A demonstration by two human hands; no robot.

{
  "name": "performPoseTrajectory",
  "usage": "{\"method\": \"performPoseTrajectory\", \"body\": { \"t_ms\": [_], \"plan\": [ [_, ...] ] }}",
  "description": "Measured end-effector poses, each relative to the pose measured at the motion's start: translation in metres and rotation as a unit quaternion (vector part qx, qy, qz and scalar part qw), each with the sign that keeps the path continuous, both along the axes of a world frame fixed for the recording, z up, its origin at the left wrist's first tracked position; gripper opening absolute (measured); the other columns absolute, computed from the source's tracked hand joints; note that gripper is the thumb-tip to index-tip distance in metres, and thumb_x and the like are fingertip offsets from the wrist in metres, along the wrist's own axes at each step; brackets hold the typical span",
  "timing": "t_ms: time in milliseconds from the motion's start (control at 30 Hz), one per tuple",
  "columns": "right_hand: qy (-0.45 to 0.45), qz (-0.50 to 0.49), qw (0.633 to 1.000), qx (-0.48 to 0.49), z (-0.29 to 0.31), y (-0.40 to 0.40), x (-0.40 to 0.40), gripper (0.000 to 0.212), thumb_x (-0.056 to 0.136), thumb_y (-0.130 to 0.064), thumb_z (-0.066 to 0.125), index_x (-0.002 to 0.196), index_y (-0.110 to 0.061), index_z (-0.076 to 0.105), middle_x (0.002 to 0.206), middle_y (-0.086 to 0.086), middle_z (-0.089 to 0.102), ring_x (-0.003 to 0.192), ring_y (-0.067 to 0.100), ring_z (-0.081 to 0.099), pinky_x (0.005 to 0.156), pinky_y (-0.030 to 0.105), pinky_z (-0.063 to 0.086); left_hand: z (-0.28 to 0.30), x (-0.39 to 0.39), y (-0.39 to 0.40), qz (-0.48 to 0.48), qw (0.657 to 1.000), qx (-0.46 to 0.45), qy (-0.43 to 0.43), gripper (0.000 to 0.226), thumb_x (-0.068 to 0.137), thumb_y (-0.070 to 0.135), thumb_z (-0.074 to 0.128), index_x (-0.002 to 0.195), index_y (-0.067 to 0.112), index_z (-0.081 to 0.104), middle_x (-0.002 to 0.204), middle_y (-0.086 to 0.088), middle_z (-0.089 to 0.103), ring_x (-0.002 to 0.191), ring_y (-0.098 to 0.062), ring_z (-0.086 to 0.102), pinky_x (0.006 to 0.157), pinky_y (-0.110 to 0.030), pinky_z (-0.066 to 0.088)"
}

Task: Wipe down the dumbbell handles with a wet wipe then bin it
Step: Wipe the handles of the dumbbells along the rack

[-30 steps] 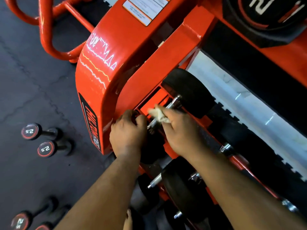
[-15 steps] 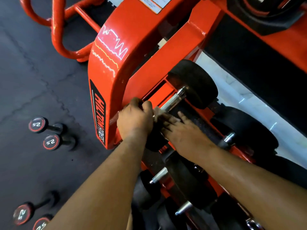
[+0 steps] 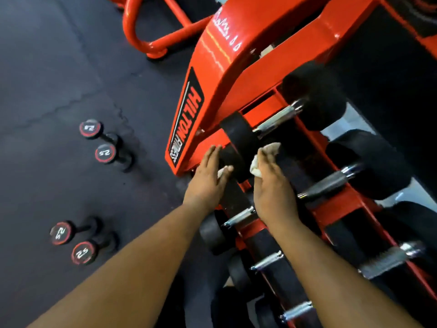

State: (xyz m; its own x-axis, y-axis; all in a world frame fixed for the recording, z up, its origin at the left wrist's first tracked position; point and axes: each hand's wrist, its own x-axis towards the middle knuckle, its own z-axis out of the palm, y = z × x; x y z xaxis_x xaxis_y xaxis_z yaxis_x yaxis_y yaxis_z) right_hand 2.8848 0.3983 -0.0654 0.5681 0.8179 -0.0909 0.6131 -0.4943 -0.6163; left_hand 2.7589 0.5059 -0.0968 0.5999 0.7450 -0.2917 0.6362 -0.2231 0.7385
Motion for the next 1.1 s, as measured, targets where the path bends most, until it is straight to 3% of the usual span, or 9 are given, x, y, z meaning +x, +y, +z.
{"method": "performPoseTrajectory", "body": {
  "t_ms": [167, 300, 433, 567, 733, 867, 967, 1033, 1100],
  "plan": [
    [-0.015, -0.083, 0.991, 0.102, -0.025, -0.003, -0.052, 0.049, 0.098, 0.0, 0.044, 0.147, -0.005, 0.047, 0.15, 0.017, 0.048, 0.142, 0.025, 0.042, 0.116, 0.034, 0.036, -0.046, -0.078, -0.029, -0.029, 0.996, -0.059, 0.067, 0.059, 0.103, 0.045, 0.053, 0.157, 0.027, 0.037, 0.162, 0.004, 0.036, 0.146, -0.02, 0.038, 0.115, -0.037, 0.038],
    [0.027, -0.057, 0.993, 0.099, -0.048, -0.003, -0.085, 0.047, 0.099, -0.009, 0.046, 0.145, -0.007, 0.05, 0.148, 0.012, 0.051, 0.138, 0.015, 0.043, 0.111, 0.009, 0.028, -0.073, -0.123, -0.033, -0.05, 0.988, -0.078, 0.121, 0.053, 0.103, 0.05, 0.05, 0.151, 0.027, 0.047, 0.155, 0.007, 0.042, 0.139, -0.019, 0.045, 0.111, -0.032, 0.037],
    [0.042, 0.023, 0.999, 0.025, -0.108, -0.003, -0.105, 0.052, 0.1, -0.027, 0.036, 0.148, -0.01, 0.046, 0.154, 0.005, 0.042, 0.144, 0.017, 0.038, 0.118, 0.021, 0.026, -0.108, -0.15, -0.018, -0.074, 0.981, -0.063, 0.165, 0.05, 0.105, 0.048, 0.049, 0.149, 0.026, 0.048, 0.155, 0.007, 0.041, 0.141, -0.019, 0.041, 0.11, -0.032, 0.038],
    [0.035, 0.016, 0.999, 0.009, -0.166, 0.007, -0.099, 0.046, 0.098, -0.017, 0.045, 0.143, -0.01, 0.053, 0.149, 0.008, 0.049, 0.139, 0.02, 0.045, 0.113, 0.008, 0.022, -0.143, -0.146, 0.002, -0.04, 0.982, -0.056, 0.178, 0.048, 0.104, 0.045, 0.051, 0.147, 0.025, 0.049, 0.153, 0.004, 0.043, 0.138, -0.024, 0.043, 0.108, -0.039, 0.041],
    [-0.035, 0.096, 0.995, 0.006, -0.246, 0.03, -0.081, 0.049, 0.096, -0.001, 0.049, 0.144, -0.006, 0.05, 0.15, 0.015, 0.048, 0.14, 0.03, 0.045, 0.114, 0.043, 0.039, -0.211, -0.119, 0.023, -0.017, 0.986, -0.031, 0.165, 0.047, 0.103, 0.037, 0.054, 0.146, 0.019, 0.048, 0.153, -0.002, 0.042, 0.14, -0.028, 0.04, 0.11, -0.046, 0.041],
    [-0.194, 0.197, 0.961, -0.015, -0.299, 0.051, -0.061, 0.054, 0.092, -0.001, 0.045, 0.146, -0.004, 0.047, 0.154, 0.016, 0.042, 0.144, 0.032, 0.038, 0.116, 0.048, 0.03, -0.262, -0.085, 0.042, 0.029, 0.989, 0.034, 0.143, 0.053, 0.101, 0.037, 0.05, 0.151, 0.02, 0.042, 0.159, -0.004, 0.039, 0.147, -0.026, 0.033, 0.116, -0.045, 0.032],
    [-0.27, 0.284, 0.914, -0.108, -0.336, 0.067, -0.051, 0.061, 0.091, -0.011, 0.03, 0.152, -0.007, 0.037, 0.16, 0.015, 0.032, 0.15, 0.033, 0.026, 0.117, 0.057, 0.028, -0.294, -0.071, 0.054, 0.046, 0.986, 0.014, 0.158, 0.066, 0.1, 0.048, 0.038, 0.16, 0.021, 0.029, 0.167, -0.006, 0.027, 0.155, -0.024, 0.019, 0.124, -0.051, 0.018],
    [-0.303, 0.336, 0.875, -0.17, -0.364, 0.07, -0.049, 0.067, 0.09, -0.011, 0.02, 0.157, -0.009, 0.024, 0.166, 0.013, 0.016, 0.154, 0.03, 0.008, 0.12, 0.057, 0.02, -0.313, -0.072, 0.058, 0.021, 0.984, 0.057, 0.169, 0.079, 0.092, 0.06, 0.025, 0.16, 0.02, 0.029, 0.164, -0.009, 0.034, 0.153, -0.027, 0.026, 0.123, -0.052, 0.021],
    [-0.293, 0.353, 0.869, -0.184, -0.383, 0.069, -0.049, 0.071, 0.087, -0.009, 0.018, 0.157, -0.009, 0.023, 0.167, 0.011, 0.013, 0.154, 0.027, 0.004, 0.122, 0.057, 0.015, -0.326, -0.077, 0.057, 0.02, 0.98, 0.129, 0.153, 0.085, 0.087, 0.065, 0.021, 0.155, 0.016, 0.041, 0.15, -0.013, 0.051, 0.142, -0.032, 0.044, 0.117, -0.052, 0.033]
  ]
}}
